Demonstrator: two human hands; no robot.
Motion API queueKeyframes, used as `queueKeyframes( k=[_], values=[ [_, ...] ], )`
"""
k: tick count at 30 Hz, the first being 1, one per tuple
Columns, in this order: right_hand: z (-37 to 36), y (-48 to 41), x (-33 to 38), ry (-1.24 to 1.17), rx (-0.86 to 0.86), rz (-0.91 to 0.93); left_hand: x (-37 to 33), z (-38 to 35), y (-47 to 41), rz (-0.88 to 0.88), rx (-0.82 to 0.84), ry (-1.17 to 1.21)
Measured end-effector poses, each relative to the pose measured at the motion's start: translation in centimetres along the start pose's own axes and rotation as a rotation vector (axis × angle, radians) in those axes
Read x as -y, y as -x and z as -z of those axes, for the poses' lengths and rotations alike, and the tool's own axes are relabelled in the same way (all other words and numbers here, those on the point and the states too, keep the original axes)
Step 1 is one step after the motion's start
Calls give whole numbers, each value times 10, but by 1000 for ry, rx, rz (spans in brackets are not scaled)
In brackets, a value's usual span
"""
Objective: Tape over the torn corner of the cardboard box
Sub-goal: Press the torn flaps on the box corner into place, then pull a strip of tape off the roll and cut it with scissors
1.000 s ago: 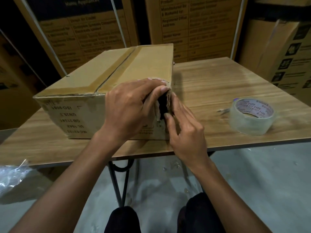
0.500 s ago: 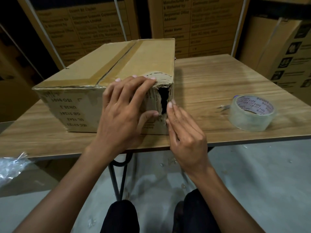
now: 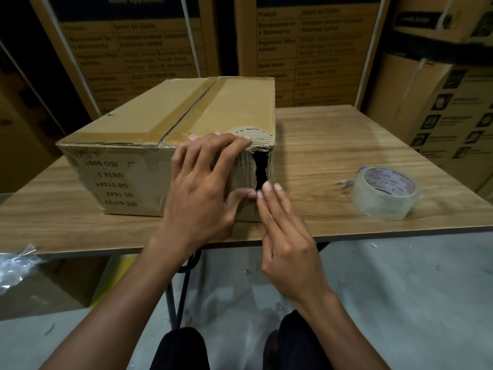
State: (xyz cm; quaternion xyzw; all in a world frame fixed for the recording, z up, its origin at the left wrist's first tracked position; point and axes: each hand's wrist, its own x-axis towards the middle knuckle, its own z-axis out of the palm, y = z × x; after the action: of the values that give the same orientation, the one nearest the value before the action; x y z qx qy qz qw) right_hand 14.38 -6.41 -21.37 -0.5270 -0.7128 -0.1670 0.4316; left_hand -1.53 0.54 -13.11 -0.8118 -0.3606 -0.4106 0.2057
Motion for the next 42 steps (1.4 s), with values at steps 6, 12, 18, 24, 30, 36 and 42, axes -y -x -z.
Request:
queueKeyframes(
  k=[6, 12, 18, 24, 30, 36, 42],
  values=[
    [22, 1, -5, -26, 66, 39, -4, 0, -1, 7, -33, 21],
    [82, -5, -42, 168, -33, -121, -10, 0, -2, 37, -31, 74],
    [120, -18, -93, 388, 89, -392, -69, -8, 6, -70, -67, 428],
    [121, -28, -104, 531, 298, -569, -112, -48, -17, 292, 382, 920],
    [132, -23, -84, 352, 228, -497, -117, -82, -40, 508, 580, 971],
    [148, -18, -67, 206, 136, -434, -116, -77, -37, 526, 452, 1103],
    [154, -17, -88, 118, 205, -367, -118, -67, -33, 610, 351, 1052]
  ],
)
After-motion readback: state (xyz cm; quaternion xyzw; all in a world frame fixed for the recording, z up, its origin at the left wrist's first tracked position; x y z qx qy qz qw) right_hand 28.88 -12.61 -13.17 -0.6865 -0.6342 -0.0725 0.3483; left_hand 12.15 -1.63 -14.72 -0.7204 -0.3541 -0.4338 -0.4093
